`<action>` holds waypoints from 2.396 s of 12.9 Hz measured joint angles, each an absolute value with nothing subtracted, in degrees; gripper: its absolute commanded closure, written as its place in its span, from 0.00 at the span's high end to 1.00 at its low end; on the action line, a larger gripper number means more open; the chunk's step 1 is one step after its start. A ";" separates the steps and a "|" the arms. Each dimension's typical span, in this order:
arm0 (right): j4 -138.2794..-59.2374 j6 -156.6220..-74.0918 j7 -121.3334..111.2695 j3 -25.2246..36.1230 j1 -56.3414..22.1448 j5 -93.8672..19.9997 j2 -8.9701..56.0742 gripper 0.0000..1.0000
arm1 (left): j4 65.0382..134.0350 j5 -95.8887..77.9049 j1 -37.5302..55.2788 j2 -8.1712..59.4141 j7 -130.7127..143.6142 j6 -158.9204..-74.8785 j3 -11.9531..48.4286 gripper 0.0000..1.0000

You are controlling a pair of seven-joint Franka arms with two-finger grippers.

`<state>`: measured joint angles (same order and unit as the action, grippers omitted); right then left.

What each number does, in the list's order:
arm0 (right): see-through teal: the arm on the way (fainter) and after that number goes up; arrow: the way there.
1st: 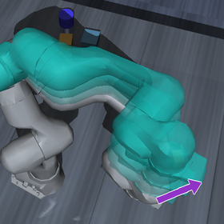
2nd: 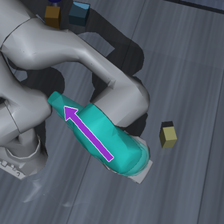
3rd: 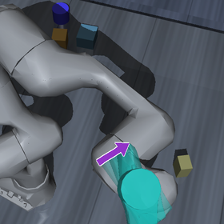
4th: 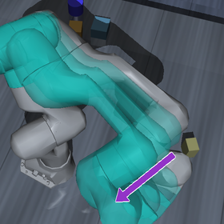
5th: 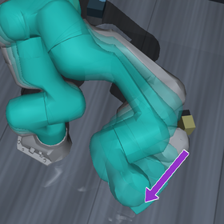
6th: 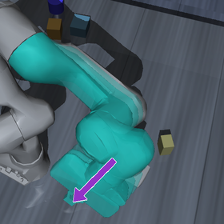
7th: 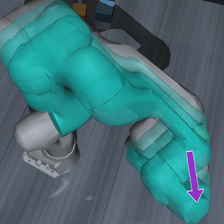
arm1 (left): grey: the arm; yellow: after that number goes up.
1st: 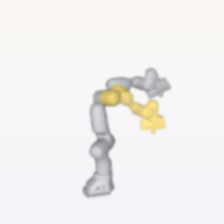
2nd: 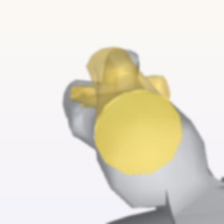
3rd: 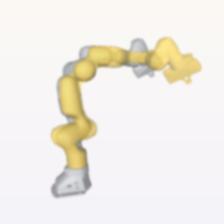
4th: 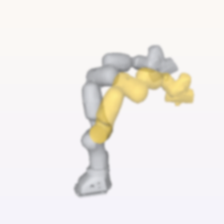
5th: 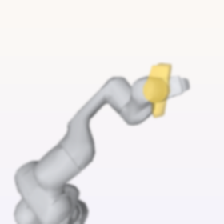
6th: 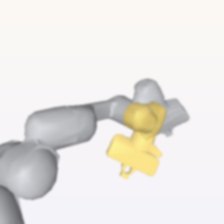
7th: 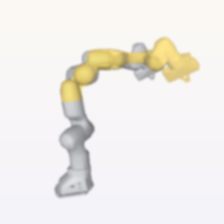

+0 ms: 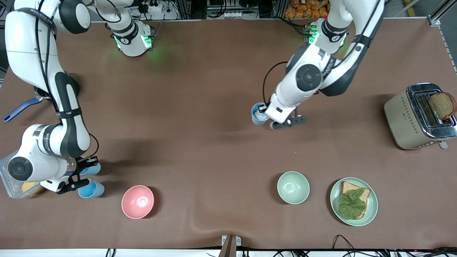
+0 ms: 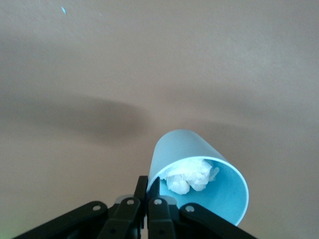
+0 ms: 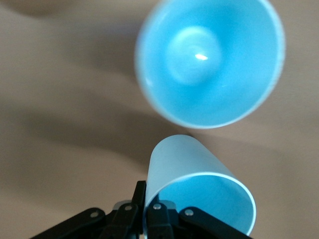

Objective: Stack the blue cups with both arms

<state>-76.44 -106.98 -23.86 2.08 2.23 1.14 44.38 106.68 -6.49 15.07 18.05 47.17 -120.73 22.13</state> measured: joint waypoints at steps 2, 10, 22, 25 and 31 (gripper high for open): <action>-75.01 -102.05 -22.70 1.89 -0.47 1.04 41.11 0.00 | 106.54 -6.45 17.57 18.16 50.91 -120.72 22.17 0.00; -69.91 -82.55 -8.35 1.35 -15.88 -1.28 25.44 0.00 | 106.81 -3.67 30.12 25.29 64.86 -129.19 21.99 0.00; -66.18 -81.30 -3.42 1.42 -23.31 -1.66 25.76 0.00 | 102.94 2.73 28.55 23.51 70.69 -125.91 21.34 1.00; -66.19 -81.33 4.42 1.41 -26.53 -2.50 26.09 0.00 | 102.45 2.81 21.48 10.41 61.79 -113.83 21.14 1.00; -66.97 -88.83 25.80 1.39 -35.49 -8.98 29.43 0.00 | 98.47 2.81 1.93 1.01 34.24 -100.34 20.39 1.00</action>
